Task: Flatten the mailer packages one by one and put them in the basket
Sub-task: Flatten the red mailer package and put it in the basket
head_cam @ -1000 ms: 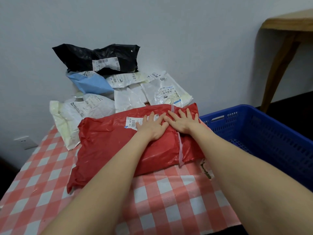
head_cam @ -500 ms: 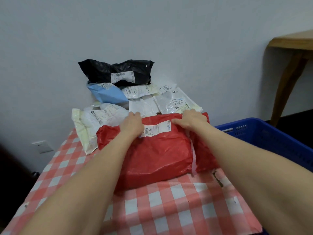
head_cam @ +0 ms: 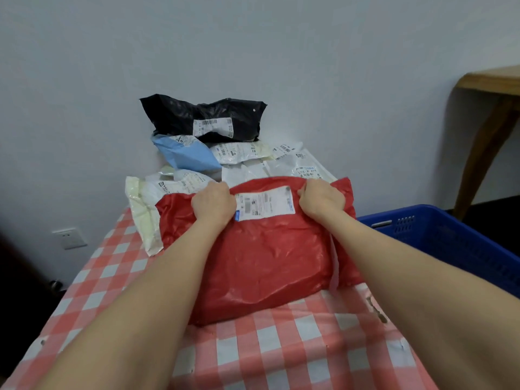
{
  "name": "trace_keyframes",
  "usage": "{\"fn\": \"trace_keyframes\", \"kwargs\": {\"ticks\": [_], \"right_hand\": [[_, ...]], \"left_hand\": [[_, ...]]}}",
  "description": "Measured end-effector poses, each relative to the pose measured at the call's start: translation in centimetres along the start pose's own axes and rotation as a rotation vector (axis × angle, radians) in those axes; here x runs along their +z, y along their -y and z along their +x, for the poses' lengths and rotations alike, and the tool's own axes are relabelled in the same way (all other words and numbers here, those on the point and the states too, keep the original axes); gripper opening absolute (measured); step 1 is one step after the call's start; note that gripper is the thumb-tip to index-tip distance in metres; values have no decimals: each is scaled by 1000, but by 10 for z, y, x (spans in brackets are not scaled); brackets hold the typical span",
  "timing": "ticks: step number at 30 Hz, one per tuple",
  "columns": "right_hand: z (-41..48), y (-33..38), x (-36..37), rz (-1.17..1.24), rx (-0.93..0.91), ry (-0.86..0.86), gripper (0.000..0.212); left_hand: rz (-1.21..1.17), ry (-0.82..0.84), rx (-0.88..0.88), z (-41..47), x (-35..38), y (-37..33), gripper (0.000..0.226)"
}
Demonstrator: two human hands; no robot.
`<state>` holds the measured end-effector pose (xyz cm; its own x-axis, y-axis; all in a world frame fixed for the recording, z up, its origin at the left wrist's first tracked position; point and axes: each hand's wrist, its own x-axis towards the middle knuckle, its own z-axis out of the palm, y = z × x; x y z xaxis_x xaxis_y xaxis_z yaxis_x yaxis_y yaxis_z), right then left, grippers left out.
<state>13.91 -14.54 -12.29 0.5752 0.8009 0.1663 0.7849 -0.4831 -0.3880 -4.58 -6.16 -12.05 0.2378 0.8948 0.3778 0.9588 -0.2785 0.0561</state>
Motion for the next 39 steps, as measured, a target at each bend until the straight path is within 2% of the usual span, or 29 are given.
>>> {"fn": "trace_keyframes", "kwargs": {"ticks": [4, 7, 11, 14, 17, 22, 28, 39], "right_hand": [[10, 11, -8, 83, -27, -132, 28], [6, 18, -9, 97, -54, -133, 32], [-16, 26, -4, 19, -201, -125, 42], [-41, 33, 0, -45, -332, -64, 48], [-69, 40, 8, -97, -441, 81, 53], [-105, 45, 31, -279, -526, 303, 56], [-113, 40, 53, -361, -515, 360, 61], [-112, 36, 70, -448, -512, 362, 67]], "left_hand": [[-51, -77, -53, 13, -24, -4, 30], [-105, -8, -40, 6, -27, -4, 37], [-162, 72, 3, -24, -20, -1, 38], [-168, 117, 36, -51, -19, 5, 40], [-141, 193, 109, -76, -20, 18, 46], [-50, 409, 145, -104, -12, 44, 51], [-4, 503, 104, -120, 8, 56, 54], [-27, 492, 98, -125, 25, 60, 55]]}}
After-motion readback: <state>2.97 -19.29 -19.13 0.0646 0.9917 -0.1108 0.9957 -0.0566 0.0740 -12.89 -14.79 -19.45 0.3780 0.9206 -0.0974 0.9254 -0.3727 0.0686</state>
